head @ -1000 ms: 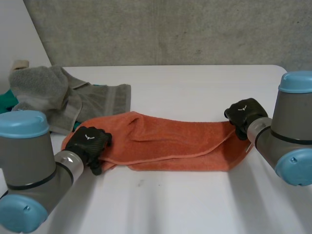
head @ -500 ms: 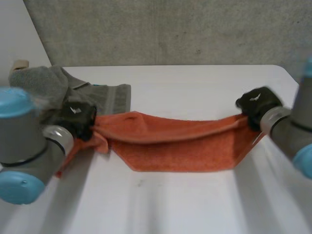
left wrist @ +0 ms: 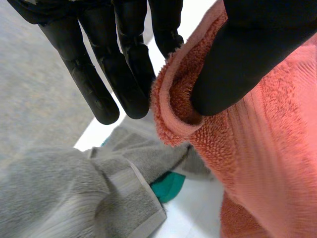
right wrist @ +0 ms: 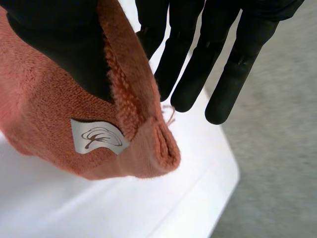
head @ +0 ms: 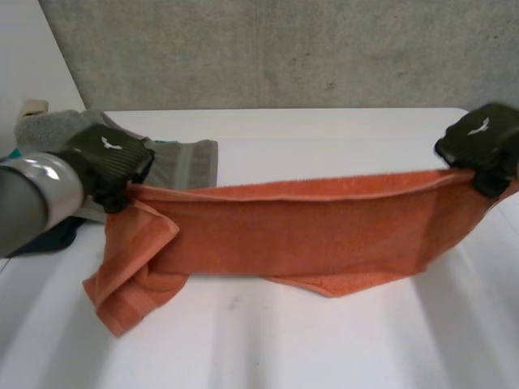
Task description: Fold the laundry.
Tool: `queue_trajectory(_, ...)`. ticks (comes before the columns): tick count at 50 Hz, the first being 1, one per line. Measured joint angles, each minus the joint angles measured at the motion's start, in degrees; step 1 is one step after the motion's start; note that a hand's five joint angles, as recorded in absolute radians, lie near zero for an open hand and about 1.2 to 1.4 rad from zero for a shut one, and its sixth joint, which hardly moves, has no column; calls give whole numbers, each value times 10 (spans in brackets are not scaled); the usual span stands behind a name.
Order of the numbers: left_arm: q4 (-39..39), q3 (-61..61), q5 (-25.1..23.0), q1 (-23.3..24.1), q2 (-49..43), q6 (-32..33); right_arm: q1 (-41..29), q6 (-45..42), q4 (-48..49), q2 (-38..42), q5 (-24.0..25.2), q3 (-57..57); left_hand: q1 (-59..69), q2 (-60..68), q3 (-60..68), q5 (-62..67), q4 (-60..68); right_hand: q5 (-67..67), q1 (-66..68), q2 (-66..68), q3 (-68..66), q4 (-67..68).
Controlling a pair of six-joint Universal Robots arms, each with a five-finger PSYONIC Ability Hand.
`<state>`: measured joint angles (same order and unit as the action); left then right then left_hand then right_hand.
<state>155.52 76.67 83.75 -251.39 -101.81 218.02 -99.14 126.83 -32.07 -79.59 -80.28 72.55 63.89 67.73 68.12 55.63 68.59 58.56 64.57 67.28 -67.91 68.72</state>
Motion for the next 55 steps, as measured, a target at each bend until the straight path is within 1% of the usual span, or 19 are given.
queue_trajectory(5,83,-70,14,16,-104,32,-20,11,57,85,-24,-35,0,0,0,0,0,0,0,0,0,0)
queue_trajectory(7,110,-92,16,18,-121,37,-24,18,76,102,-31,-52,0,0,0,0,0,0,0,0,0,0)
queue_trajectory(8,161,-132,18,21,-146,43,-30,37,122,135,-49,-95,0,4,0,0,1,0,0,0,-1,0)
queue_trajectory(11,245,-188,18,20,-165,46,-34,70,192,163,-74,-155,0,5,0,0,2,0,0,0,-2,0)
queue_trajectory(12,300,-221,15,18,-170,45,-34,93,239,174,-89,-189,0,6,1,0,2,0,0,0,-2,0)
queue_trajectory(14,362,-251,10,15,-170,39,-32,121,300,180,-102,-220,0,6,1,0,2,0,0,0,-2,0)
queue_trajectory(17,467,-290,-2,11,-158,19,-24,172,425,167,-111,-250,0,6,1,3,2,0,0,0,-2,0)
queue_trajectory(20,515,-297,-11,9,-140,-6,-16,201,512,141,-101,-238,0,6,1,15,2,1,0,0,-2,0)
queue_trajectory(23,522,-275,-16,5,-118,-33,-12,214,561,111,-80,-198,0,6,1,15,2,3,0,0,-2,0)
queue_trajectory(27,503,-215,-19,-3,-98,-53,-10,216,577,85,-58,-134,3,6,1,15,2,4,0,0,-2,0)
queue_trajectory(32,485,-107,-32,-12,-87,-59,-9,209,561,78,-43,-51,3,6,1,15,2,4,0,0,-2,0)
queue_trajectory(37,477,10,-73,-15,-103,-56,-9,196,529,101,-30,31,3,6,1,15,2,4,0,0,-2,0)
queue_trajectory(42,471,107,-110,-19,-161,-33,-9,173,501,148,-20,107,3,8,3,15,2,4,0,0,-2,0)
queue_trajectory(48,458,164,-113,-31,-220,24,-2,150,477,187,-17,157,3,1,-4,11,-5,4,0,0,-2,0)
queue_trajectory(50,455,176,-111,-35,-224,43,3,144,470,193,-16,169,-13,-36,-35,-11,-38,4,0,0,-2,0)
queue_trajectory(51,454,180,-110,-36,-223,49,5,143,467,193,-16,172,-144,-158,-160,-137,-167,4,0,0,-2,0)
queue_trajectory(52,453,184,-109,-36,-218,54,6,143,465,192,-15,176,-231,-251,-241,-219,-250,4,0,0,-2,0)
queue_trajectory(54,451,190,-107,-36,-207,58,9,143,462,187,-14,181,-340,-372,-373,-348,-378,4,0,0,-2,0)
queue_trajectory(55,451,193,-106,-35,-198,57,11,145,461,182,-13,184,-354,-387,-383,-364,-393,4,0,0,-2,0)
